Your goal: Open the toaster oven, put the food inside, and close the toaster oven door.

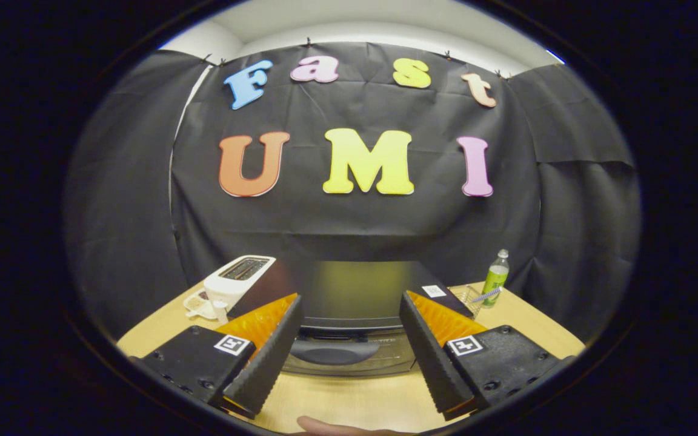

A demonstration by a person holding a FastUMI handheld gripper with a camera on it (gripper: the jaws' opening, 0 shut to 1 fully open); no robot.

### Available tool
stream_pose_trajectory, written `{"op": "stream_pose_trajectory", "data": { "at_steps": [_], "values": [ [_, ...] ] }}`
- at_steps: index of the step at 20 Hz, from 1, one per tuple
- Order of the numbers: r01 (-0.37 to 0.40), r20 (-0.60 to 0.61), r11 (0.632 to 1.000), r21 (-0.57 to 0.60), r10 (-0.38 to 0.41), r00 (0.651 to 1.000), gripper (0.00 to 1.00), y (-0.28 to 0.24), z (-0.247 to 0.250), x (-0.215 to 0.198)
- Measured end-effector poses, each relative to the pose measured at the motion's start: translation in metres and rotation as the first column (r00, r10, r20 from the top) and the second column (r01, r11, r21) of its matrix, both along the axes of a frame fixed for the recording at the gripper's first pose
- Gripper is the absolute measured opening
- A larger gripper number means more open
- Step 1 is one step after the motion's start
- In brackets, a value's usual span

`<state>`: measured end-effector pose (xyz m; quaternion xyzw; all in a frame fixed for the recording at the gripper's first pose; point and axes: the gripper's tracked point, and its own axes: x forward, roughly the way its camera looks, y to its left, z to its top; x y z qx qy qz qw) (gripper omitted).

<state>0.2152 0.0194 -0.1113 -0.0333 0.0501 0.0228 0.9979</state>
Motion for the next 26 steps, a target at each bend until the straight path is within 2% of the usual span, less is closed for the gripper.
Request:
{"op": "stream_pose_trajectory", "data": {
  "at_steps": [5, 6, 7, 15, 18, 21, 26],
  "values": [
    [0.047, -0.127, 0.999, -0.003, -0.047, 0.991, 1.00, -0.001, -0.048, 0.027],
    [0.041, -0.168, 0.999, -0.003, -0.041, 0.985, 1.00, -0.002, -0.061, 0.028],
    [0.032, -0.153, 0.999, 0.031, -0.027, 0.988, 1.00, 0.002, -0.062, 0.035],
    [0.007, -0.206, 0.998, 0.063, 0.007, 0.979, 1.00, -0.004, -0.076, -0.016],
    [0.000, -0.215, 0.996, 0.087, 0.018, 0.977, 1.00, -0.007, -0.098, -0.045],
    [-0.008, -0.204, 0.999, 0.050, 0.018, 0.979, 1.00, -0.010, -0.120, -0.071],
    [-0.011, -0.235, 0.999, 0.038, 0.019, 0.972, 1.00, -0.022, -0.165, -0.095]
  ]
}}
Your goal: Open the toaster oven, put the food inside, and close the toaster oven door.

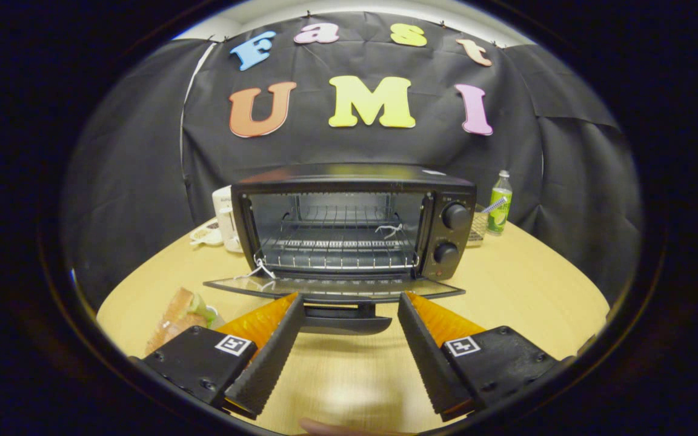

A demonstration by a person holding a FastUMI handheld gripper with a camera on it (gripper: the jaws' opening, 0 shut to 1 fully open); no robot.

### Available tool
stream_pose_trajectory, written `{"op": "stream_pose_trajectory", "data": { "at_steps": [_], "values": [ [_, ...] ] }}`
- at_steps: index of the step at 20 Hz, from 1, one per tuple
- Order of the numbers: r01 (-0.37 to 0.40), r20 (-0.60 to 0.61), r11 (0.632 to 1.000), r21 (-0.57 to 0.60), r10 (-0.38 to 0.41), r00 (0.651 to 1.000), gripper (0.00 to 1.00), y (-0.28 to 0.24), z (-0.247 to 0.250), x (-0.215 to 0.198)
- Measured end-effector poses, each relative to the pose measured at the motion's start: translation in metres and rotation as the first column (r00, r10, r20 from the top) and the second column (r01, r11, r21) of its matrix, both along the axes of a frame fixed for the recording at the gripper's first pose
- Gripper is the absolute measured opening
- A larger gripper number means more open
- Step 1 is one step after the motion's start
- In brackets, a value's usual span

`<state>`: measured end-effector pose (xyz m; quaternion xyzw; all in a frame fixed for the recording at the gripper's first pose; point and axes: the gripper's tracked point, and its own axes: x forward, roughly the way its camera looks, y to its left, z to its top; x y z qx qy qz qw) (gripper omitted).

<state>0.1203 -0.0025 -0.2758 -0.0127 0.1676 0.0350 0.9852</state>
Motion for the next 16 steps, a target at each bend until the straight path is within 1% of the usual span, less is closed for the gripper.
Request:
{"op": "stream_pose_trajectory", "data": {
  "at_steps": [1, 4, 7, 11, 13, 14, 16],
  "values": [
    [0.011, -0.018, 1.000, -0.004, -0.011, 1.000, 1.00, -0.005, -0.009, -0.001],
    [-0.009, -0.090, 1.000, 0.007, 0.010, 0.996, 1.00, -0.006, -0.034, -0.008],
    [-0.025, -0.138, 1.000, 0.015, 0.027, 0.990, 1.00, -0.006, -0.038, -0.010],
    [-0.076, -0.171, 0.996, 0.035, 0.081, 0.982, 1.00, -0.002, -0.033, -0.017],
    [-0.116, -0.192, 0.991, 0.059, 0.125, 0.973, 1.00, 0.004, -0.028, -0.020],
    [-0.145, -0.206, 0.986, 0.084, 0.160, 0.965, 1.00, 0.011, -0.022, -0.024],
    [-0.217, -0.251, 0.962, 0.168, 0.255, 0.934, 0.98, 0.032, -0.012, -0.037]
  ]
}}
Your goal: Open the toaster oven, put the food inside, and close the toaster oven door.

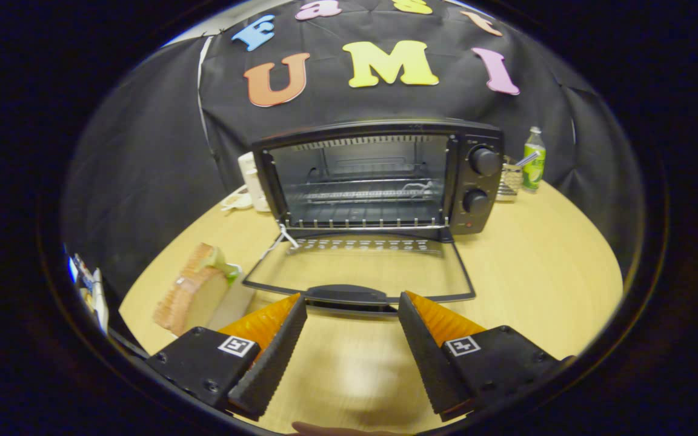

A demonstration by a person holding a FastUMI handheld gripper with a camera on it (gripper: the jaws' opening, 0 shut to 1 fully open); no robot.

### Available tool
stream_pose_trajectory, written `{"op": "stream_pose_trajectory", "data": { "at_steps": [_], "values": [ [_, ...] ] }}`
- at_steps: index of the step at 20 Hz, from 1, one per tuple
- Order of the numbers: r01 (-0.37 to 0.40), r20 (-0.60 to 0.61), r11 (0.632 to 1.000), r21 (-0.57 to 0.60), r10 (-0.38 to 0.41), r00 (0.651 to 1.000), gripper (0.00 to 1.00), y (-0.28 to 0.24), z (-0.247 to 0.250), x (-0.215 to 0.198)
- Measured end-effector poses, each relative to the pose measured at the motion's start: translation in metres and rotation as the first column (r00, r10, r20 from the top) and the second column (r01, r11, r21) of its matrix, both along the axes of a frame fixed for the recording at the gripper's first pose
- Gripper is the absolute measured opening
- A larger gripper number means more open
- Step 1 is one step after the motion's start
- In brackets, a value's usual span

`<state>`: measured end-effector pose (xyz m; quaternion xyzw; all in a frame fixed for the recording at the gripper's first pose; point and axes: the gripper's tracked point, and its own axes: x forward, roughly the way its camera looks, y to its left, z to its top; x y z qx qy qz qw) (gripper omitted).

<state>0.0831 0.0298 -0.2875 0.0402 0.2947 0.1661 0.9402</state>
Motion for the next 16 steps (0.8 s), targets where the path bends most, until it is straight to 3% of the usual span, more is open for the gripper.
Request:
{"op": "stream_pose_trajectory", "data": {
  "at_steps": [4, 8, 13, 16],
  "values": [
    [-0.149, -0.140, 0.973, 0.174, 0.174, 0.975, 0.98, 0.042, 0.021, -0.021],
    [-0.270, -0.258, 0.910, 0.315, 0.356, 0.898, 0.99, 0.079, 0.032, -0.044],
    [-0.243, -0.394, 0.869, 0.432, 0.424, 0.816, 0.98, 0.100, 0.041, -0.052],
    [-0.244, -0.431, 0.867, 0.435, 0.438, 0.789, 0.92, 0.109, 0.033, -0.049]
  ]
}}
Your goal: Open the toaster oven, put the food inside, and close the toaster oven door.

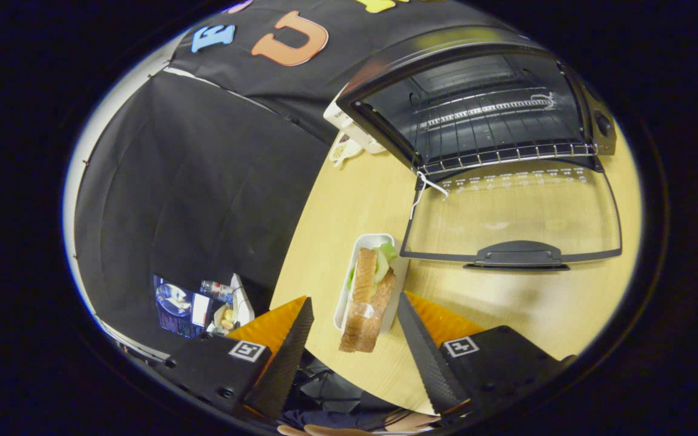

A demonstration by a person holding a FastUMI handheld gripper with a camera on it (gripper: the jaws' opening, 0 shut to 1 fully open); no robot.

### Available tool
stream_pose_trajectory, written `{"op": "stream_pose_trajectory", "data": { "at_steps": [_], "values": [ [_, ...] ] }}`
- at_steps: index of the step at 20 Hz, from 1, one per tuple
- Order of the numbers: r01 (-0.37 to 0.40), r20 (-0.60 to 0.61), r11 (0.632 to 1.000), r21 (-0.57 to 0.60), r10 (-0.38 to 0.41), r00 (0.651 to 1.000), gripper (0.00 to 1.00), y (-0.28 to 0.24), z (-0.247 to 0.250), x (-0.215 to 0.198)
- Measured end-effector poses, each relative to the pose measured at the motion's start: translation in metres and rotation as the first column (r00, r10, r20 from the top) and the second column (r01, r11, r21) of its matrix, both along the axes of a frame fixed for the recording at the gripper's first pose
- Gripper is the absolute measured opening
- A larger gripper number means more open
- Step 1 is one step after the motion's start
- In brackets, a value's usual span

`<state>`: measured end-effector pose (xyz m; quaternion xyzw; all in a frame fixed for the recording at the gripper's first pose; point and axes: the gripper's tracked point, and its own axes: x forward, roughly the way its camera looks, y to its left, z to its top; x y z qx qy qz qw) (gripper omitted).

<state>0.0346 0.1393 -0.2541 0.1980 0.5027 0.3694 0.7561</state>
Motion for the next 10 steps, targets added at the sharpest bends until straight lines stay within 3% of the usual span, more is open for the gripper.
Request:
{"op": "stream_pose_trajectory", "data": {
  "at_steps": [3, 8, 10],
  "values": [
    [-0.018, -0.029, 1.000, -0.002, 0.018, 0.999, 0.78, 0.004, -0.005, -0.001],
    [0.009, -0.116, 1.000, 0.014, -0.007, 0.993, 0.42, 0.002, -0.015, 0.002],
    [-0.002, -0.145, 0.999, 0.032, 0.007, 0.989, 0.42, 0.001, -0.014, 0.000]
  ]
}}
